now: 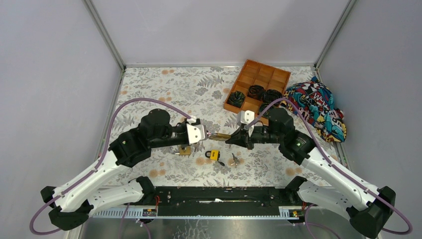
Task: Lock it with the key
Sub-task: Lock the lock, then place the lock at the center of the board.
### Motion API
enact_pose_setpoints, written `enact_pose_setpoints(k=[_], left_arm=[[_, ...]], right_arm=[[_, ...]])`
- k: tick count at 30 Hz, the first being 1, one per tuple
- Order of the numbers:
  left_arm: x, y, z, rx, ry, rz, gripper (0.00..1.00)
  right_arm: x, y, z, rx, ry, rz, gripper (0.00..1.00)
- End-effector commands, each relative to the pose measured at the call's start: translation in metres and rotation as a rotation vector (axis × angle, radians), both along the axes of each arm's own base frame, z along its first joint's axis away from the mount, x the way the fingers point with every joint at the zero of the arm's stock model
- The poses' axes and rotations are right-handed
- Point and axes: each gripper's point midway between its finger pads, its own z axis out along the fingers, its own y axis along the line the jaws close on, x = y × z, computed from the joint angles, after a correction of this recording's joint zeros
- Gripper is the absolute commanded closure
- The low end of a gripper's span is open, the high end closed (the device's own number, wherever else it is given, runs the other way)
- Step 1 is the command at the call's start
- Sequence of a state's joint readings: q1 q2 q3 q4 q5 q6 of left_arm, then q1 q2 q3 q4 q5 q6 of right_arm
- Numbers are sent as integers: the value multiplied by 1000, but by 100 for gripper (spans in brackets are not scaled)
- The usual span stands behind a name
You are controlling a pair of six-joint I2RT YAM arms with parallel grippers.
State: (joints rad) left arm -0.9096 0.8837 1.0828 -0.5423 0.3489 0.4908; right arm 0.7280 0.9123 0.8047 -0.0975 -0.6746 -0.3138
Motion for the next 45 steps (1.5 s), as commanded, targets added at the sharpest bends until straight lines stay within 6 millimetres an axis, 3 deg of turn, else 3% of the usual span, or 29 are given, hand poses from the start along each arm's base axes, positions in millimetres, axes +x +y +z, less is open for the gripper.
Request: enact_pose_setpoints(k=[1,5,11,17,19,22,27,29,36,39,43,45], left_arm=[[0,-6,55,-140,-112,-18,100],[9,3,63,-101,-197,17,100],[35,31,71,-10,-314,120,100],[43,47,59,22,-298,162,100],[47,53,40,62,-257,196,100],[38,61,-19,189,-105,158,100],[-18,78,-121,512,217,-126,100],[-36,88,-147,616,318,-223,100],[-56,115,-208,823,433,-338,100],[-64,130,-229,904,457,-377,100],[-54,135,-243,949,427,-350,100],[-45,135,-246,957,387,-324,90]], right_arm=[[7,3,28,42,-77,-14,100],[25,-18,-7,-96,-110,-137,100],[44,-51,-54,-194,-126,-284,100],[61,-65,-66,-180,-88,-356,100],[66,-67,-67,-205,-73,-383,100],[71,-70,-69,-224,-58,-410,100],[61,-48,-59,-135,71,-347,100],[56,-35,-57,-100,157,-320,100],[16,25,-68,-141,254,-208,100],[10,40,-74,-142,339,-189,100],[2,59,-79,-101,443,-179,100],[-3,66,-87,-101,487,-172,100]])
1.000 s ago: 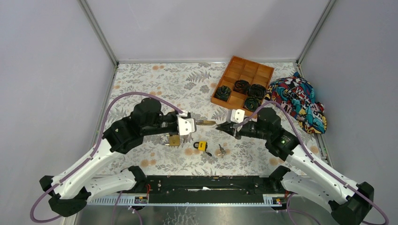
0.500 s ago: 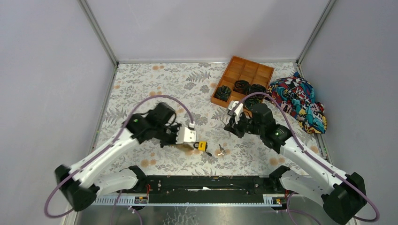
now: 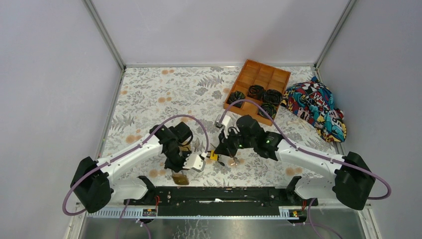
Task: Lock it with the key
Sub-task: Place the lock at the center of the board, then place the key at the center of the board.
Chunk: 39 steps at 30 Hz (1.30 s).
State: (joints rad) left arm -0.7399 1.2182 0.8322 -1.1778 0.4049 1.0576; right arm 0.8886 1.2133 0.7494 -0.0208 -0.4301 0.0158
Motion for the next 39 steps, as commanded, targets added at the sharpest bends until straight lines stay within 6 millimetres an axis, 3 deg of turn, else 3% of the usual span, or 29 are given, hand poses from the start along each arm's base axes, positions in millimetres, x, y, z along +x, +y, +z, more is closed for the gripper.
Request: enact_pose_setpoints(k=[1,7,12,17,20,24,27,29,32,34,37,39], left_arm=[[18,7,-16,40,-98,-36,85],[29,12,-20,51,-166,-5,42],[33,7,-5,-24,-225,9,3],[49,-3,21,-131,-360,75,2],[66,-21,54,-287,-456,225,2],[115,-37,127,-598,-650,683,1],[149,-8,179,-762,-801,1109,1],[160,12,192,-810,-860,1258,2],[169,38,190,-791,-921,1397,1],[169,43,181,-755,-937,1409,1],[169,47,177,-745,-944,1432,1],[170,48,178,-759,-952,1437,2]], right_arm=[[-3,31,18,109,76,-23,100],[-16,51,-6,41,202,-24,100],[-26,72,-25,9,296,-19,100],[-35,95,-47,-53,384,-13,100],[-38,105,-59,-86,428,-19,100],[-45,121,-72,-109,485,-9,100],[-57,126,-86,-144,547,37,100],[-64,125,-96,-174,593,54,92],[-68,124,-99,-216,626,68,72],[-68,120,-98,-260,622,66,54],[-64,120,-83,-273,587,72,40],[-60,115,-71,-295,554,65,6]])
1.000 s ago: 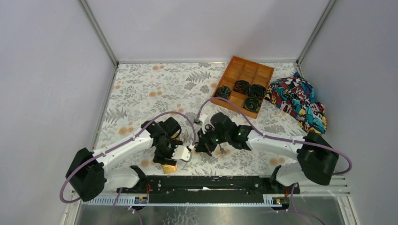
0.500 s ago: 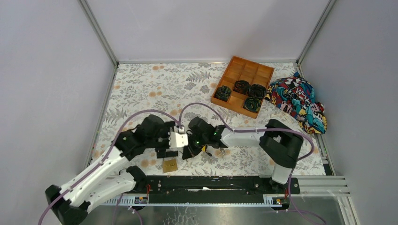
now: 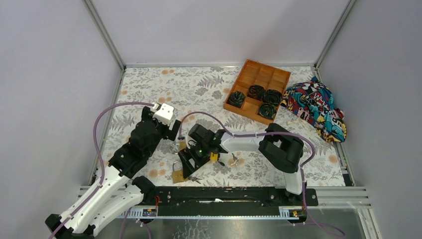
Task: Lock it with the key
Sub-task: Place the key at the center of the board, then reset both arms
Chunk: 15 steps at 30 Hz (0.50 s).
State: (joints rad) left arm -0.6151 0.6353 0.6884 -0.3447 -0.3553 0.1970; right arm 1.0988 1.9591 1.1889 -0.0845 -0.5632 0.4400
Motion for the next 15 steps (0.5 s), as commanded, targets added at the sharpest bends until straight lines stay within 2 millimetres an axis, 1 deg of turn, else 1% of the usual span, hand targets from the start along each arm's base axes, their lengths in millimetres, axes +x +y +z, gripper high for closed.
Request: enact_pose_setpoints(k=[1,3,5,7,8,10,11,12,13,15], left_arm=[[9,11,16,-100,-82,111,2],[10,13,15,-107,-83,125,1],[11,16,10,-124,-79,150,2],[12,19,2,-152,-67,177,2],[13,20,-3,-166,-62,186,1],[13,21,-15,-191,-47,196,2],[13,21,-20,-202,-42,202,2],[13,21,-27,-222,-33,208,1],[13,21,-34,-240,-26,212,1],[12,23,-42,-270,-25,225,1]], right_arm=[[6,-6,42,-22,-87,44,1],[18,-17,60,-57,-163,35,0],[39,-32,86,-56,-252,-19,0],[76,-57,112,-35,-345,-153,0],[97,-76,122,-21,-374,-243,0],[141,-120,142,22,-447,-457,0],[163,-153,144,15,-477,-579,0],[175,-181,146,1,-516,-669,0],[181,-211,146,-26,-567,-752,0],[192,-266,138,-137,-675,-903,0]])
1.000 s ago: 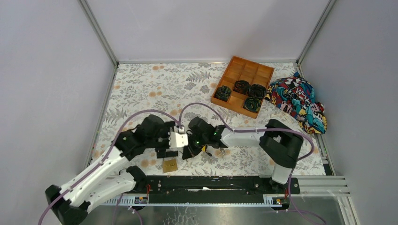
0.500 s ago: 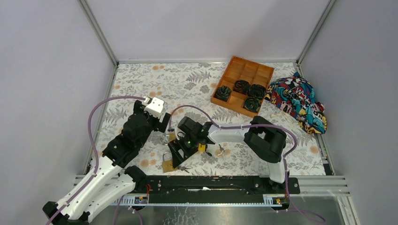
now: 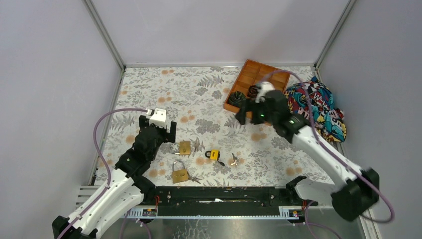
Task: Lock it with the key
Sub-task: Reset both arms
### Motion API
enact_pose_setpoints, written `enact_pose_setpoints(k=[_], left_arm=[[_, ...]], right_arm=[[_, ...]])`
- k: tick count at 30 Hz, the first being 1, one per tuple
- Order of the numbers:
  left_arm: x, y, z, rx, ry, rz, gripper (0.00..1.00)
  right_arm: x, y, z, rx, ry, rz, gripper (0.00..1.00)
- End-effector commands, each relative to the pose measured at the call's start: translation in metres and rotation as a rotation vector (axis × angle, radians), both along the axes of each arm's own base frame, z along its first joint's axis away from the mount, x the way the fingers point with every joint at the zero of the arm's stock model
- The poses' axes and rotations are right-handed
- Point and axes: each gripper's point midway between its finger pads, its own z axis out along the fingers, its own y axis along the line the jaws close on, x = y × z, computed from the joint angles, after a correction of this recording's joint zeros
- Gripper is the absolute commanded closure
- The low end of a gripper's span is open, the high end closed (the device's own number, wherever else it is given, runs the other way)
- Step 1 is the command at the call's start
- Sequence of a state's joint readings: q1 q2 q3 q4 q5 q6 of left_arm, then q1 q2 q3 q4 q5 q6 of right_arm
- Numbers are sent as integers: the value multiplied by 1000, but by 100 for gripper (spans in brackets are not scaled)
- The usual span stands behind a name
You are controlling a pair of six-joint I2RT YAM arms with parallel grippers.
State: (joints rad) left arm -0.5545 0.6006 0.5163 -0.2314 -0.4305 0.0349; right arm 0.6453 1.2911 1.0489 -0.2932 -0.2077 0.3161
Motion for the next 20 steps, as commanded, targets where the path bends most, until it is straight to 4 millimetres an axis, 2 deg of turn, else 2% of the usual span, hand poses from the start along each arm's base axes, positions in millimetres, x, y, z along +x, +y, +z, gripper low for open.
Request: enact_pose_setpoints(k=[1,3,6,9,13,17,20], left_arm=[[7,2,2,-152,-76,59,1],[8,8,-1,-183,-93,84,1],[10,20,-5,-243,-117,129,1],[8,27,-14,-271,-114,152,1],[7,38,-20,-274,-129,178,1],[8,43,-18,-293,-161,195,1],[6,43,-18,-307,-171,188,1]], right_arm=[[26,-123,-21,-209,-151,-421,0],[24,-164,-29,-289,-189,-559,0],[16,-204,-41,-338,-236,-723,0],[10,-219,-51,-315,-299,-804,0],[2,-249,-54,-243,-322,-1062,0],[-1,-253,-54,-175,-310,-1143,1],[-7,-259,-55,-199,-279,-1181,0]])
